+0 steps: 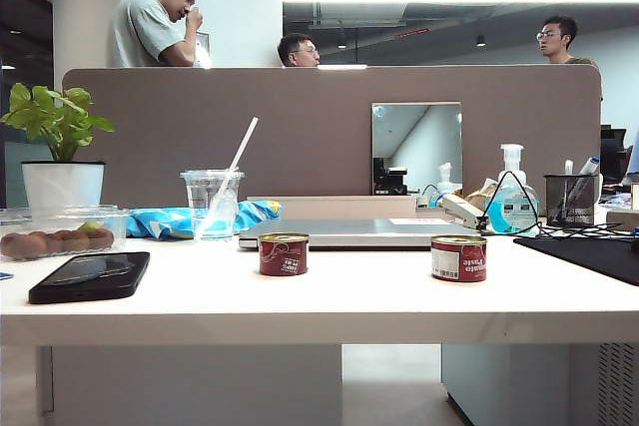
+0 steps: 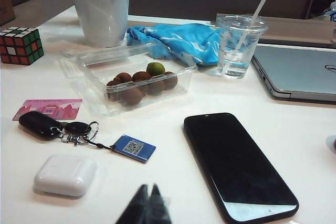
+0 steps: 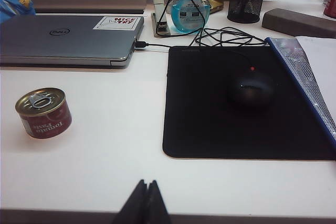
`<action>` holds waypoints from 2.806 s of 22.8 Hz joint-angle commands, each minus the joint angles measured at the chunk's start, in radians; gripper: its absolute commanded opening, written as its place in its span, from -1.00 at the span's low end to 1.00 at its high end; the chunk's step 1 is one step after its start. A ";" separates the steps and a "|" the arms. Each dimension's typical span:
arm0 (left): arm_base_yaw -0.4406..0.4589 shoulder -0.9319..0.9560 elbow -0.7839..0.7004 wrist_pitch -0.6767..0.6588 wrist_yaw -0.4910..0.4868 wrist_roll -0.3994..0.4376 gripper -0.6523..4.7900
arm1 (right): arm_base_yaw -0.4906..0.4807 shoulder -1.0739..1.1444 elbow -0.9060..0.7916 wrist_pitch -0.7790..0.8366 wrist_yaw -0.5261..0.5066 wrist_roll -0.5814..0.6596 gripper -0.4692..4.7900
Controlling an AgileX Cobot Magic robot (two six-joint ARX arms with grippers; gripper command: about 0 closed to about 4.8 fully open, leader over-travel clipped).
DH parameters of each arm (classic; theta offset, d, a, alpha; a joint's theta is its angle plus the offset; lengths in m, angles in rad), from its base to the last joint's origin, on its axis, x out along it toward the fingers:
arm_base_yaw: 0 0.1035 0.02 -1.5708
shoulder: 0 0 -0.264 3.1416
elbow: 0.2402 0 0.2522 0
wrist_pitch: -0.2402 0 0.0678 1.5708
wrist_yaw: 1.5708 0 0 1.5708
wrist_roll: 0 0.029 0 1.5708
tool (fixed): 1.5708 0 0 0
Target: Stack a can of tomatoes on the right onto the can of tomatoes on the left.
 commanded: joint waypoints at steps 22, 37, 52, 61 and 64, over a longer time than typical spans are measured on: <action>-0.071 0.659 0.580 -0.022 0.692 0.088 -0.78 | 0.002 0.341 0.590 -0.127 -0.253 -0.016 -0.76; -0.369 0.811 0.618 -0.077 0.449 0.251 -0.78 | 0.264 1.505 0.843 0.219 -0.192 -0.194 0.45; -0.369 0.811 0.618 -0.116 0.449 0.242 -0.78 | 0.259 1.695 0.929 0.182 -0.169 -0.194 1.00; -0.369 0.809 0.618 -0.161 0.449 0.242 -0.78 | 0.258 1.711 0.929 0.179 -0.165 -0.194 0.34; -0.369 0.808 0.618 -0.161 0.449 0.242 -0.78 | 0.257 1.718 0.929 0.180 -0.166 -0.194 0.32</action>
